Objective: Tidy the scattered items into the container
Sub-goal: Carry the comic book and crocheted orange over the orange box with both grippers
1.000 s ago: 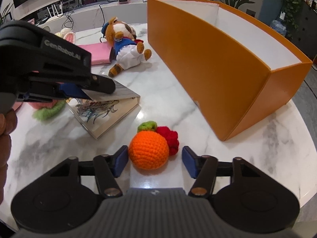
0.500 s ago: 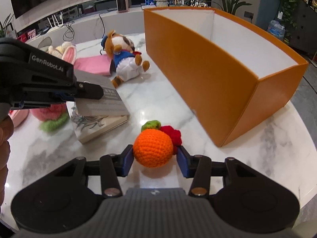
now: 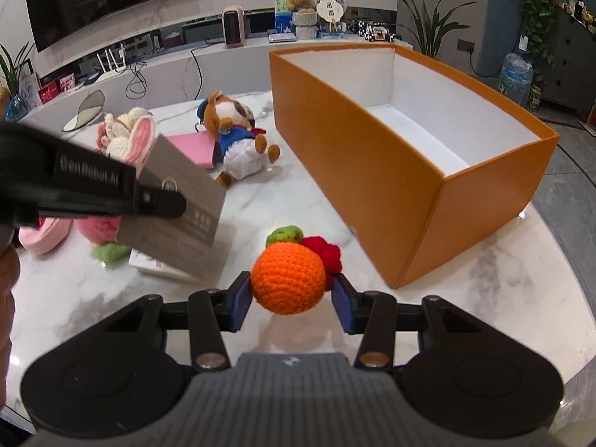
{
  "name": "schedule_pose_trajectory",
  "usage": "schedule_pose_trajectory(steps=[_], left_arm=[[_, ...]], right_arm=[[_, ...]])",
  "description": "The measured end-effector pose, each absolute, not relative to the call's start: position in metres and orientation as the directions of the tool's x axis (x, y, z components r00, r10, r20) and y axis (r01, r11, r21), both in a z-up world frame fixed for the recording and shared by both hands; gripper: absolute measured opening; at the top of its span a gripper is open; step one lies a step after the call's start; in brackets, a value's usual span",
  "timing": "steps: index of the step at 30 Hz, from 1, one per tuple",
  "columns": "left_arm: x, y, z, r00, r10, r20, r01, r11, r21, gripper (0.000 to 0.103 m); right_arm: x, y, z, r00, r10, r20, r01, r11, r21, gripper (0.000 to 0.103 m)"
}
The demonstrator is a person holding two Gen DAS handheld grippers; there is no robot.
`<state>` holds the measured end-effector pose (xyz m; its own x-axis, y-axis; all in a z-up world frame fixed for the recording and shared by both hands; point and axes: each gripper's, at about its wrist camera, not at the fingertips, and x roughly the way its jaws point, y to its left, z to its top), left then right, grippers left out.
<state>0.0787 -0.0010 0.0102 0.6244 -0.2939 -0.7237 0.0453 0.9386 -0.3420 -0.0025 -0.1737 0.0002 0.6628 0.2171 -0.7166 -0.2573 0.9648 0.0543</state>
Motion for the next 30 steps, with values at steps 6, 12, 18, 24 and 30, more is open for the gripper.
schedule_pose_trajectory(steps=[6,12,18,24,30], left_arm=[[0.066,-0.01,0.025,0.635,-0.257,-0.728,0.07,0.958,-0.278,0.0],[0.057,-0.019,0.044,0.645,-0.22,-0.732,0.08,0.972,-0.222,0.0],[0.06,-0.031,0.075,0.658,-0.188,-0.729,0.099,0.981,-0.164,0.0],[0.074,-0.043,0.111,0.653,-0.212,-0.727,0.142,0.977,-0.157,0.0],[0.086,-0.057,0.139,0.675,-0.215,-0.706,0.171,0.976,-0.134,0.0]], right_arm=[[-0.011,-0.181,0.015,0.672,0.259,-0.694,-0.268,0.958,0.098,0.049],[-0.02,-0.186,0.036,0.693,0.289,-0.661,-0.284,0.952,0.117,0.049],[-0.021,-0.197,0.064,0.721,0.296,-0.627,-0.277,0.952,0.131,0.049],[-0.014,-0.216,0.098,0.745,0.295,-0.598,-0.25,0.955,0.159,0.049],[-0.001,-0.234,0.134,0.778,0.286,-0.56,-0.23,0.958,0.17,0.049]])
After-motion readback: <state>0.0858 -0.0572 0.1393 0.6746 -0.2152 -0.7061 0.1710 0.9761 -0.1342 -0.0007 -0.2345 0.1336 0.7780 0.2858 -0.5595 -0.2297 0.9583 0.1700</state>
